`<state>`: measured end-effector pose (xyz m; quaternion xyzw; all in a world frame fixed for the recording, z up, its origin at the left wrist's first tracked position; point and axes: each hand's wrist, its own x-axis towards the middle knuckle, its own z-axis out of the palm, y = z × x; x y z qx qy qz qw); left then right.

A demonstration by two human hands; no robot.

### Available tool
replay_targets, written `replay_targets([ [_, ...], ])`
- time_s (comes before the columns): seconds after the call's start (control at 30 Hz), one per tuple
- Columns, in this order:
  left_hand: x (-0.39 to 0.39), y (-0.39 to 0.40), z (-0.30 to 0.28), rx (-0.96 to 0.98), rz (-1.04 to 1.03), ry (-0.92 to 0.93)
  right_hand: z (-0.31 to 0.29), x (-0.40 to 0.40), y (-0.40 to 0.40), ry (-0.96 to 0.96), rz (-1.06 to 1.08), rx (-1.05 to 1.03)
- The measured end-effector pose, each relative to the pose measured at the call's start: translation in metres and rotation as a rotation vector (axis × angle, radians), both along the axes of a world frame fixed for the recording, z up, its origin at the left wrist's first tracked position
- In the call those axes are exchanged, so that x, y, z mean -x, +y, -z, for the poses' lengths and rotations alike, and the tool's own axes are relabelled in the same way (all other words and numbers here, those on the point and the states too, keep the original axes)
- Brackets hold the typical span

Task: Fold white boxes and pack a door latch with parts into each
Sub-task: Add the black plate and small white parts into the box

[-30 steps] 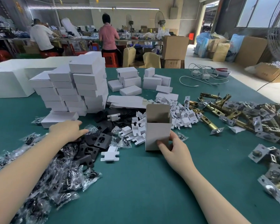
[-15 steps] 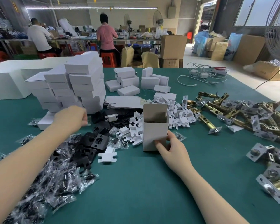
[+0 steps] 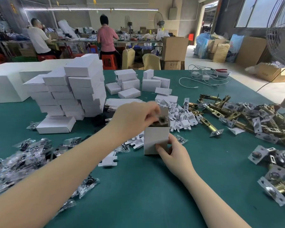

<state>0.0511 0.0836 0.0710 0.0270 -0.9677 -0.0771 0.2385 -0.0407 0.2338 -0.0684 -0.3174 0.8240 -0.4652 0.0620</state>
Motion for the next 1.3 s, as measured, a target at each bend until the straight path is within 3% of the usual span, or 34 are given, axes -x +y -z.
replay_targets([
  [0.13,0.011,0.001,0.009,0.194,-0.109,-0.006,-0.001,0.000,-0.001,-0.010,-0.001,-0.005],
  [0.3,0.015,0.000,0.011,0.277,-0.135,-0.106,-0.001,0.000,-0.002,-0.006,0.002,-0.010],
  [0.57,0.014,0.000,0.003,0.120,-0.059,-0.091,-0.001,-0.001,-0.002,-0.006,0.004,-0.015],
  [0.77,0.012,0.002,0.005,0.122,-0.083,-0.046,-0.002,-0.002,-0.002,-0.004,0.003,-0.023],
  [0.9,0.015,0.007,0.006,0.176,-0.113,-0.016,-0.002,-0.002,-0.001,-0.004,0.002,-0.023],
  [1.03,0.021,0.009,0.010,0.356,-0.169,-0.135,-0.002,-0.002,-0.001,-0.010,0.000,-0.016],
  [1.13,0.019,0.004,0.011,0.375,-0.143,-0.179,-0.002,-0.002,-0.001,-0.009,-0.004,-0.014],
  [1.3,0.013,-0.001,0.014,0.201,-0.143,-0.100,-0.003,-0.003,-0.002,0.002,-0.009,-0.012],
])
